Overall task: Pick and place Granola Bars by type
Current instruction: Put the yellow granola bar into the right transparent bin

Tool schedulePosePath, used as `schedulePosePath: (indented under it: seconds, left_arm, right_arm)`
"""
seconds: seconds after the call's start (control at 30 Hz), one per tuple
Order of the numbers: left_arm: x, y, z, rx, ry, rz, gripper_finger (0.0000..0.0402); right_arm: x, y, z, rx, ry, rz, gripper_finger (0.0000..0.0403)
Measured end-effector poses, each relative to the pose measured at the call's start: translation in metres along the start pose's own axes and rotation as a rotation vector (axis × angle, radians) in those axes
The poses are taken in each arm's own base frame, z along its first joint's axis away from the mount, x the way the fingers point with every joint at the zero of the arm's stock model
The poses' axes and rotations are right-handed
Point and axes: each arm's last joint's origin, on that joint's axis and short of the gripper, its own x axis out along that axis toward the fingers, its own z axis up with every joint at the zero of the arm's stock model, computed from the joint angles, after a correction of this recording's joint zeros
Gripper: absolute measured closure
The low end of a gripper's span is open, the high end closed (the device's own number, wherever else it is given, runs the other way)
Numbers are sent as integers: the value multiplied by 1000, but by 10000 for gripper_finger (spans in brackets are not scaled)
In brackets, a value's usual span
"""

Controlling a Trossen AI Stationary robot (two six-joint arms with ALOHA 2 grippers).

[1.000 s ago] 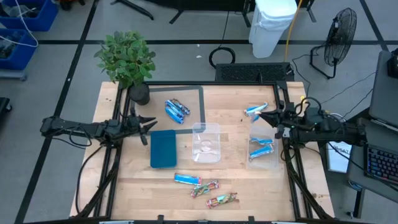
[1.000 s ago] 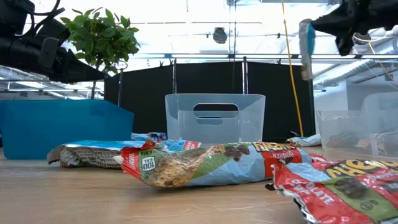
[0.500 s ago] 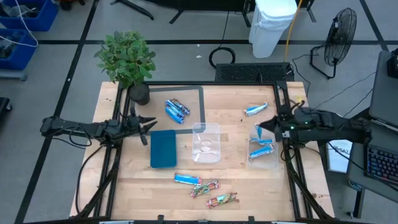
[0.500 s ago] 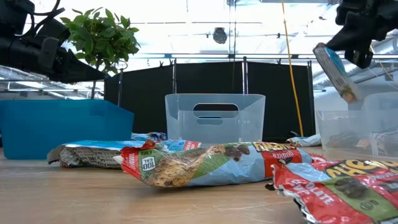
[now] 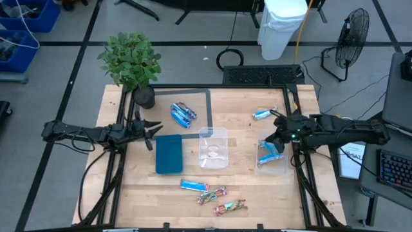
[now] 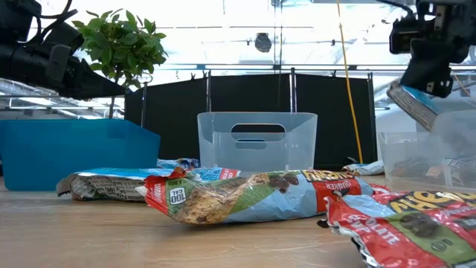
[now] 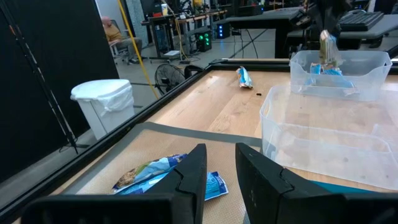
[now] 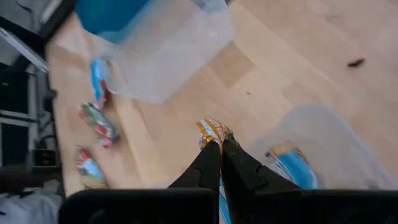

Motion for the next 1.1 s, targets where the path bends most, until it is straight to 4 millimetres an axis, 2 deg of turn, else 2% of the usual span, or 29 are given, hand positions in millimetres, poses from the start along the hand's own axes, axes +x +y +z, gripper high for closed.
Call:
schedulePosePath:
  seconds: [0.23, 1.1]
  left_arm:
    - [0, 0, 0, 0, 0, 0, 309]
    - [0, 0, 0, 0, 0, 0, 309]
  right_arm:
    - [7, -5, -4, 9, 76, -99, 403]
    - [23, -6, -4, 8, 171, -212, 403]
